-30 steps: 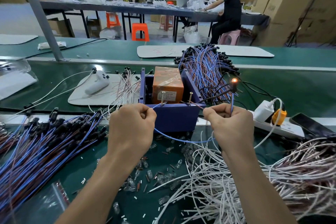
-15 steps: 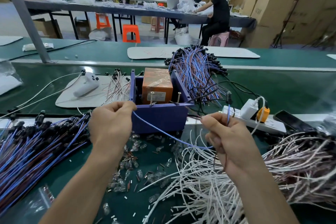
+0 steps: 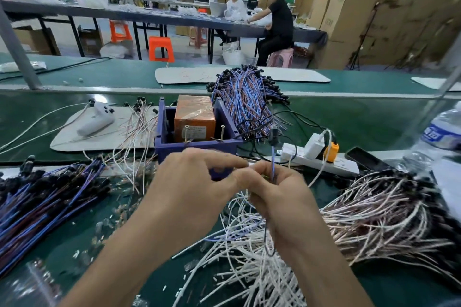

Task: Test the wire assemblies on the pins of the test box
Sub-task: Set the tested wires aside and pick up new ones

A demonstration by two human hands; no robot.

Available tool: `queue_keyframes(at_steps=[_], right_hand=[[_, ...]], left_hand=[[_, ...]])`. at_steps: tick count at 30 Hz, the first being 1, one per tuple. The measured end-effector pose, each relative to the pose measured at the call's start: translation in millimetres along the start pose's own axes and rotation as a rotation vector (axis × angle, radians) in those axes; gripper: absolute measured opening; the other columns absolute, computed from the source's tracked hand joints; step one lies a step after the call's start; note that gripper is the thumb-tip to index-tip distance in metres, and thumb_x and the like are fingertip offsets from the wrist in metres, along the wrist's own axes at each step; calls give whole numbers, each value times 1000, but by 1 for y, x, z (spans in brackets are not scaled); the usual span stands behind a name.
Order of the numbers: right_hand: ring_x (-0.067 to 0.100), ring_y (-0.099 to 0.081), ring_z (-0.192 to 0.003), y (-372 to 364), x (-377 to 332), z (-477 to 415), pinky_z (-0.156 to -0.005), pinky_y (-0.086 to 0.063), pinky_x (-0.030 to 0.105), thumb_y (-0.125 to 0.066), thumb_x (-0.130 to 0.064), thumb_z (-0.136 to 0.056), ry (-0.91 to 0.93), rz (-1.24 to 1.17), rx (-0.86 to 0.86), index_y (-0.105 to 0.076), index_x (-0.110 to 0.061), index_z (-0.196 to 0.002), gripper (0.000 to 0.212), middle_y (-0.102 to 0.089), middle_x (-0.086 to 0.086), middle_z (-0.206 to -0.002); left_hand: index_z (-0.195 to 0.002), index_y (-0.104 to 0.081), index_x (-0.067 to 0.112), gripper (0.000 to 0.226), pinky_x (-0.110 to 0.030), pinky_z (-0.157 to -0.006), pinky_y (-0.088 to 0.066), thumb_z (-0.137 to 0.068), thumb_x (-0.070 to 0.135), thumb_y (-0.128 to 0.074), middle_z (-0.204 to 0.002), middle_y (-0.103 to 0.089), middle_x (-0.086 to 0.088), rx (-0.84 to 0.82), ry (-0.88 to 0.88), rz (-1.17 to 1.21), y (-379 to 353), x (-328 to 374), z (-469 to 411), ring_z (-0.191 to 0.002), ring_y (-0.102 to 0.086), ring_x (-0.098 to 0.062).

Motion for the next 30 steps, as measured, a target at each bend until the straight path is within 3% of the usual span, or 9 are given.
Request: queue_keyframes(at_steps=[5,7,10,13,16,20,22,26,30], right_hand=[[11,-42,-43,14,9,6,-46,-32,21,-50,-26,-106,-61,-108,158,-75,-11,-64,50,-50,6,-52],[15,-49,-46,26,9,7,-41,-34,21,-47,-31,-106,-56,-197,206,-75,-11,-62,56,-57,11,-56],[18,-49,-47,38,11,5,-47,-41,27,-49,-31,-105,-102,-383,245,-72,-6,-64,53,-57,13,-60],[17,-37,-41,38,18,3,-57,-32,33,-49,-32,-105,-111,-448,289,-65,-8,-62,53,-46,10,-52],[18,-38,-41,33,24,3,-52,-47,28,-45,-35,-107,-137,-602,318,-60,-11,-56,59,-38,7,-48],[17,-33,-45,38,31,11,-62,-40,32,-41,-39,-108,-207,-730,303,-54,-12,-69,49,-37,3,-51],[16,-29,-44,44,33,14,-63,-37,32,-39,-38,-108,-200,-757,304,-54,-13,-72,47,-38,3,-52],[16,-29,-42,66,22,19,-60,-41,32,-38,-36,-108,-138,-799,311,-55,-11,-71,48,-42,4,-53],[15,-44,-39,108,-1,35,-58,-46,31,-42,-32,-109,-42,-562,389,-67,-8,-67,55,-57,9,-57]], left_hand=[[-82,-74,63,19,-13,-58,-50,-81,45,-81,-71,-72,29,-170,118,-191,3,-19,-7,-70,-66,3],[-94,-78,51,12,-14,-64,-42,-86,42,-76,-84,-75,25,-190,151,-571,8,-31,-9,-76,-66,3],[-127,-64,39,40,-30,-76,-41,-89,27,-64,-112,-73,11,-181,110,-977,-8,-40,-3,-103,-67,-11],[-155,-34,43,83,-31,-106,-46,-86,5,-59,-144,-59,11,-240,-55,-436,-57,-22,9,-127,-56,-12],[-150,-35,55,75,-38,-103,-52,-88,24,-63,-130,-64,17,-325,46,249,-94,-7,14,-111,-66,-9],[-129,-34,75,71,-18,-90,-51,-80,39,-71,-115,-60,37,-296,-2,232,-98,-24,8,-99,-64,10],[-119,-39,76,68,-23,-80,-57,-83,30,-73,-113,-60,38,-399,56,328,-102,-33,7,-93,-70,2],[-128,-59,48,48,-26,-46,-44,-102,8,-59,-88,-77,-2,-571,60,375,-107,-32,10,-51,-56,-18],[-96,-80,31,27,-30,-49,-31,-105,20,-57,-62,-64,-2,-639,11,328,-102,-24,8,-52,-40,-17]])
Point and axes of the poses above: each hand's wrist, its own z-axis away from the middle knuckle, its own y-axis out of the back of the hand, x = y × z, the point moved 4 cm from there along -z, towards the middle knuckle
